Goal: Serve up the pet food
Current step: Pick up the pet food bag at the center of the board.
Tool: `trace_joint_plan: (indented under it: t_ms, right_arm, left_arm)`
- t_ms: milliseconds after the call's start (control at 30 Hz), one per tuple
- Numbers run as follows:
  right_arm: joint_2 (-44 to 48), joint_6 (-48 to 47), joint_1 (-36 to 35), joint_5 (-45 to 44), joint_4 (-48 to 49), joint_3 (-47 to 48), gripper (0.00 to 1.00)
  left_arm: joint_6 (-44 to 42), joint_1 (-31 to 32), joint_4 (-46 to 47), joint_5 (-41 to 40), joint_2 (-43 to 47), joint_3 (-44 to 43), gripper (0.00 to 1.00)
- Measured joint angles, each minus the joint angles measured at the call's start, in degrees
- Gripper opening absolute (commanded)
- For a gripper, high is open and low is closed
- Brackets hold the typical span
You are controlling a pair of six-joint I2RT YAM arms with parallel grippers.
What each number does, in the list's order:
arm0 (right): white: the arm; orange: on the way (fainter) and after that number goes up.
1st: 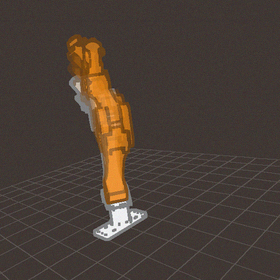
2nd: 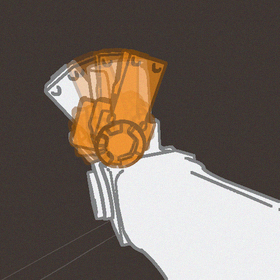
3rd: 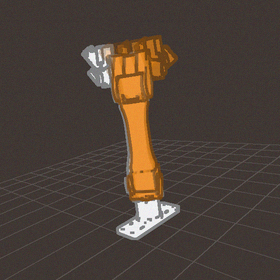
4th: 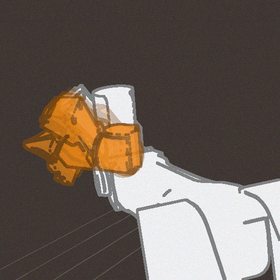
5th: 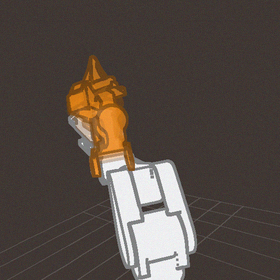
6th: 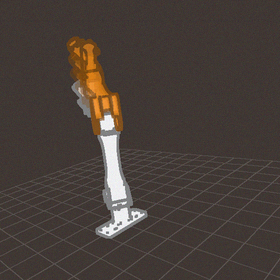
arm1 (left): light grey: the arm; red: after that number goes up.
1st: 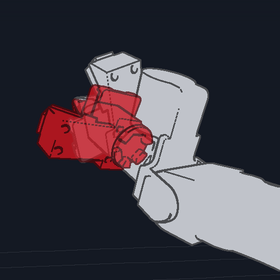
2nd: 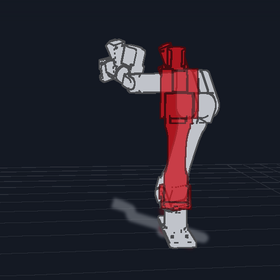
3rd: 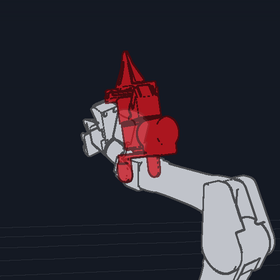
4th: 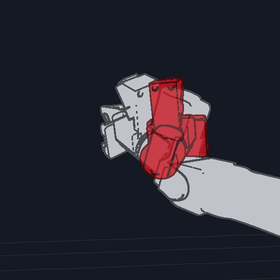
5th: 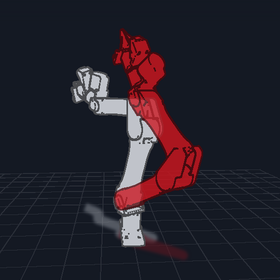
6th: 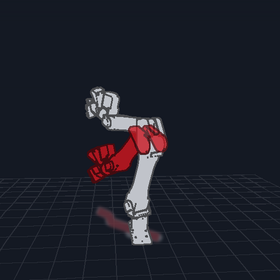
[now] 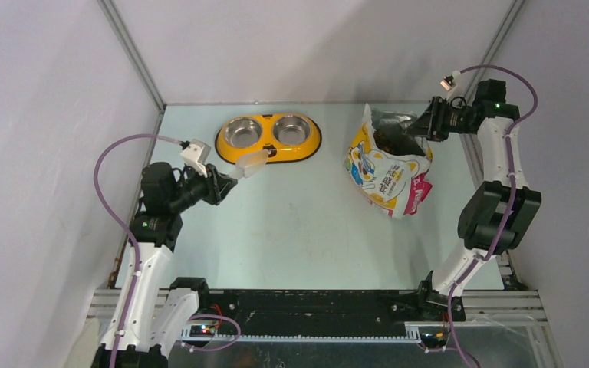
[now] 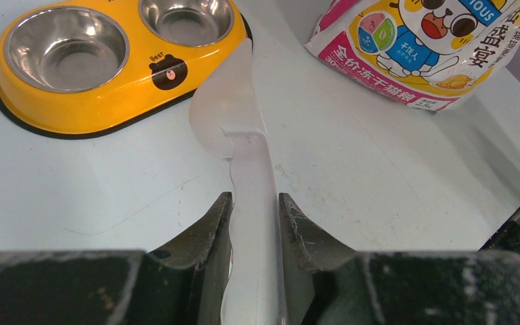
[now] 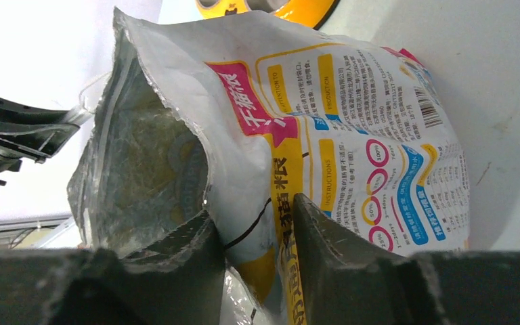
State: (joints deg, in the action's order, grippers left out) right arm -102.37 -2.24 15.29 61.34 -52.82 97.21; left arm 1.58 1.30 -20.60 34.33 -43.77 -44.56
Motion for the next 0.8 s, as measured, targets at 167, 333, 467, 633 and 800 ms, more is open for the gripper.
trace_joint_plan:
  t_ms: [167,333,467,633,800]
  right_arm:
    - [-0.5,-1.3,-1.4,-2.6,-1.0,1.0,0.16]
    - [-0.7,-2.8,-2.6,-5.9,-2.1,1.6,0.00]
    - [-0.5,-3.9,-3.4,-8.6,-3.0,2.5,0.00]
    - [2.2,-4.7,-5.1,-15.1,-2.2,2.2,0.00]
    - [9.3,-4.3,-9.5,-24.7,2.4,-3.0,0.00]
  left_arm:
    - [0.0,0.0,0.0,0.0,-0.1,0.0,0.00]
    - [0.0,0.0,0.0,0.0,-0.1,0.0,0.00]
    - [0.0,0.0,0.0,0.0,-0.1,0.0,0.00]
    - [0.0,0.0,0.0,0.0,-0.1,0.0,0.00]
    - [0.0,0.0,0.0,-0.1,-0.1,0.0,0.00]
